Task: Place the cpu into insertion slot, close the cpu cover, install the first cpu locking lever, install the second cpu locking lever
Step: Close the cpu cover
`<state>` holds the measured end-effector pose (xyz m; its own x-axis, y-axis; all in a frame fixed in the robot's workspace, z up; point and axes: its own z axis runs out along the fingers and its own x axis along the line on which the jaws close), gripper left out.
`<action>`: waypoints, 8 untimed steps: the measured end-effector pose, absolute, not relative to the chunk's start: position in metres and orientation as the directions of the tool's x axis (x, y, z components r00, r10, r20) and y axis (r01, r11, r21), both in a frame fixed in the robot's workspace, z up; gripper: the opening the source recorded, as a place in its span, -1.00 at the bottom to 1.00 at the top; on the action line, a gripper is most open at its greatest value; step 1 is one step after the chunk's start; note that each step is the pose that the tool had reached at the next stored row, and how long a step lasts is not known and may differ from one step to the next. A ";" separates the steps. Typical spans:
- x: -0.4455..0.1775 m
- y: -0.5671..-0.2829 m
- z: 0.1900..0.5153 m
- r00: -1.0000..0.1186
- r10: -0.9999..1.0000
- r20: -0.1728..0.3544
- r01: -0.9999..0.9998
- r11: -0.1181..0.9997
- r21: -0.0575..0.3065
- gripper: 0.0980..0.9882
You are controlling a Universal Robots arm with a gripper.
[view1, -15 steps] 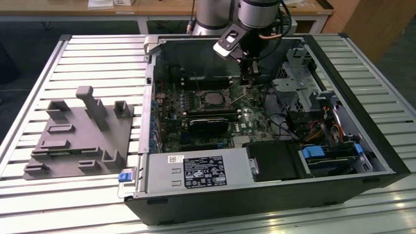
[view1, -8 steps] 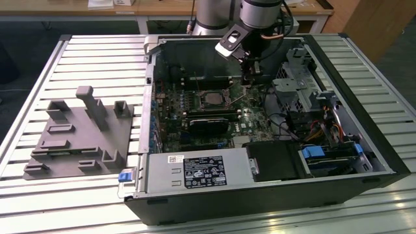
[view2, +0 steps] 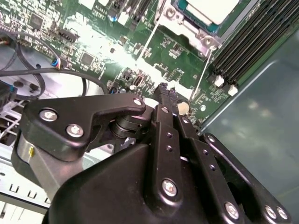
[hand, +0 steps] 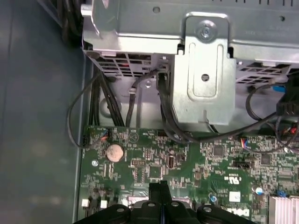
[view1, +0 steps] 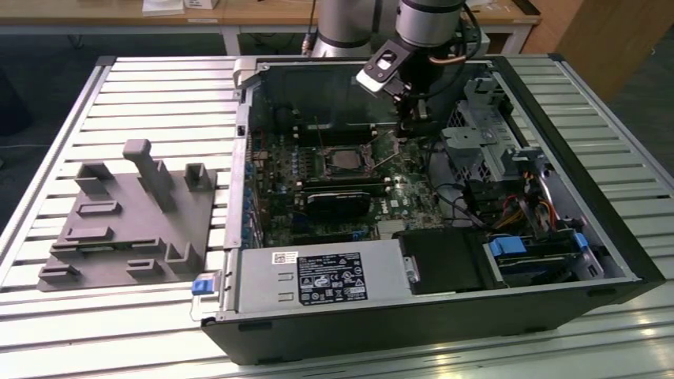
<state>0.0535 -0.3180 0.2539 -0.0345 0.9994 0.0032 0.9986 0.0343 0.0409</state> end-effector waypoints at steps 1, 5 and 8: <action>0.055 -0.317 0.253 -0.035 0.999 0.003 0.999 0.034 0.040 -0.98; 0.061 -0.314 0.252 -0.035 0.999 0.002 0.999 0.034 0.039 -0.98; 0.064 -0.312 0.250 -0.035 0.999 0.002 0.999 0.034 0.036 -0.98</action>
<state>0.0637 -0.3123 0.2500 -0.0345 0.9994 0.0023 0.9988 0.0344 0.0362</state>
